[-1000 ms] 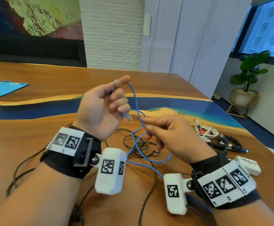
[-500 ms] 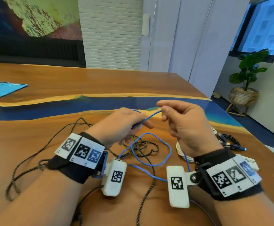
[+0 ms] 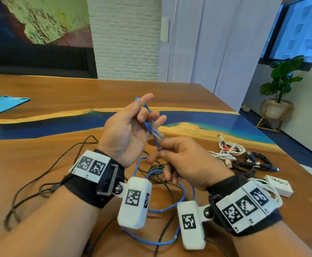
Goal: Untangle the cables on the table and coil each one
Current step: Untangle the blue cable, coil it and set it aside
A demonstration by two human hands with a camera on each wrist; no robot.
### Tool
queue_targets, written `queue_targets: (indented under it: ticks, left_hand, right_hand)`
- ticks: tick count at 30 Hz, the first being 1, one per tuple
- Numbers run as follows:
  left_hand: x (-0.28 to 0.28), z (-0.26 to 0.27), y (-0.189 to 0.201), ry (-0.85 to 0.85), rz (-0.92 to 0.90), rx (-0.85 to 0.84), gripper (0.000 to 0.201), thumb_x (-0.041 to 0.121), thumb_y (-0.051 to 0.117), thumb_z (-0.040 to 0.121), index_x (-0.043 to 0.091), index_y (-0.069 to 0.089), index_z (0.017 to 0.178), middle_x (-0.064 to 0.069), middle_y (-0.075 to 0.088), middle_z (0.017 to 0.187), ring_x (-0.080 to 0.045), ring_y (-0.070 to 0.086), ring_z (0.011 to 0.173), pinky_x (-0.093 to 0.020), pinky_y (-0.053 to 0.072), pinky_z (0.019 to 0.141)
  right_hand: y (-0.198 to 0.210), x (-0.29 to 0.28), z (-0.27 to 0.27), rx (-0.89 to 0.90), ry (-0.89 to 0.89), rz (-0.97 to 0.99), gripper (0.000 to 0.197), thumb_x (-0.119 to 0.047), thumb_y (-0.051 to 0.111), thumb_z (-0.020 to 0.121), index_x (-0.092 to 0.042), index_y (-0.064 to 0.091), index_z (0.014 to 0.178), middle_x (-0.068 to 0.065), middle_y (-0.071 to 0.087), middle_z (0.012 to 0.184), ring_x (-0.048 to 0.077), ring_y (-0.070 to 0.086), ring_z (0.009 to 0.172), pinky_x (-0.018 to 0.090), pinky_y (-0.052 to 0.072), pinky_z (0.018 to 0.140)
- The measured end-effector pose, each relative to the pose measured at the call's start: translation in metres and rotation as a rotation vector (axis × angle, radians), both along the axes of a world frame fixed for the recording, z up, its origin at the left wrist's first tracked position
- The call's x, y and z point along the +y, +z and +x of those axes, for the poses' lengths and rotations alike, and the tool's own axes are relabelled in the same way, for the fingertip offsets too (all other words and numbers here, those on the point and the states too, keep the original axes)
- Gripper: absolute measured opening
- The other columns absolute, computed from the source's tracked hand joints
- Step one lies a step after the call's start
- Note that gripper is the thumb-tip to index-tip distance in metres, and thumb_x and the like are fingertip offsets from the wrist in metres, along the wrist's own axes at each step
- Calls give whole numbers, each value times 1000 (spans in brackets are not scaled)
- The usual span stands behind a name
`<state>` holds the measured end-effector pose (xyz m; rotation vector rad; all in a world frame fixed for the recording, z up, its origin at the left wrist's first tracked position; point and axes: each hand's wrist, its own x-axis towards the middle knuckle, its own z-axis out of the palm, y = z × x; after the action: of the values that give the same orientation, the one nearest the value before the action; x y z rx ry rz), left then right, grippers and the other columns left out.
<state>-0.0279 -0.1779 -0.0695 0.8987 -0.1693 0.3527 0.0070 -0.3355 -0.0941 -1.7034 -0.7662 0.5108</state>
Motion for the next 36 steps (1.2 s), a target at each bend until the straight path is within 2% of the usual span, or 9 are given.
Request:
queue_targets:
  ticks: [4, 9, 12, 16, 20, 23, 27, 31, 36]
  left_hand:
    - [-1, 4, -3, 182, 198, 51, 32, 17, 37, 111, 7, 57, 133, -6, 60, 77, -25, 74, 100, -42, 53, 101]
    - [0, 3, -10, 302, 687, 146, 48, 13, 42, 110, 17, 74, 74, -11, 66, 124, -22, 75, 91, -33, 53, 79]
    - [10, 3, -12, 286, 907, 220, 30, 10, 44, 108, -2, 66, 92, -2, 69, 91, -8, 63, 59, -18, 46, 58]
    - [12, 0, -13, 103, 1030, 300, 27, 20, 46, 109, 9, 68, 99, 2, 47, 56, -15, 44, 52, -21, 41, 51]
    - [8, -6, -6, -35, 943, 320, 52, 40, 46, 107, 26, 65, 60, 4, 27, 54, -17, 24, 51, -36, 34, 57]
    - [15, -9, -3, -65, 900, 319, 49, 41, 50, 104, 22, 73, 65, 4, 25, 50, -18, 25, 47, -34, 34, 51]
    - [23, -2, -9, 135, 878, 291, 37, 32, 58, 102, 11, 73, 75, 5, 30, 45, -15, 29, 40, -32, 33, 51]
    - [37, 5, -8, 365, 675, 304, 39, 31, 53, 106, 14, 61, 71, 8, 26, 44, -11, 27, 36, -28, 31, 51]
    - [40, 1, -3, 222, 524, 283, 39, 28, 47, 108, 15, 53, 72, 8, 19, 45, -12, 15, 39, -25, 29, 44]
  right_hand:
    - [-2, 3, -4, -24, 54, -91, 31, -9, 50, 106, -13, 63, 133, 9, 74, 86, 17, 45, 44, 29, 44, 44]
    - [4, -2, -5, 1, 105, -59, 17, -18, 61, 101, -11, 77, 98, 8, 65, 67, 14, 43, 40, 29, 44, 47]
    - [9, -3, 1, 73, -52, 188, 17, -5, 59, 100, -5, 75, 108, 9, 64, 69, 12, 35, 37, 23, 39, 37]
    - [14, -5, 4, 279, -111, 499, 26, 8, 51, 98, -3, 70, 113, 15, 73, 84, 9, 37, 43, 21, 40, 39]
    - [12, -2, 4, 402, -72, 609, 35, 9, 51, 97, -5, 63, 126, 17, 71, 86, 12, 57, 53, 30, 61, 62]
    - [12, -3, 4, 454, -45, 606, 41, 11, 52, 96, -6, 60, 132, 20, 59, 77, 12, 60, 50, 33, 64, 67]
    - [16, -9, 6, 472, -29, 544, 47, 14, 50, 92, -9, 61, 131, 20, 65, 98, 10, 52, 45, 32, 62, 62]
    - [18, -24, 14, 438, -10, 488, 48, 9, 53, 87, -9, 63, 131, 8, 63, 85, 8, 45, 42, 30, 59, 54]
    - [14, -23, 25, 356, -251, 496, 26, 1, 52, 97, -4, 70, 116, 8, 67, 80, 8, 36, 38, 22, 42, 39]
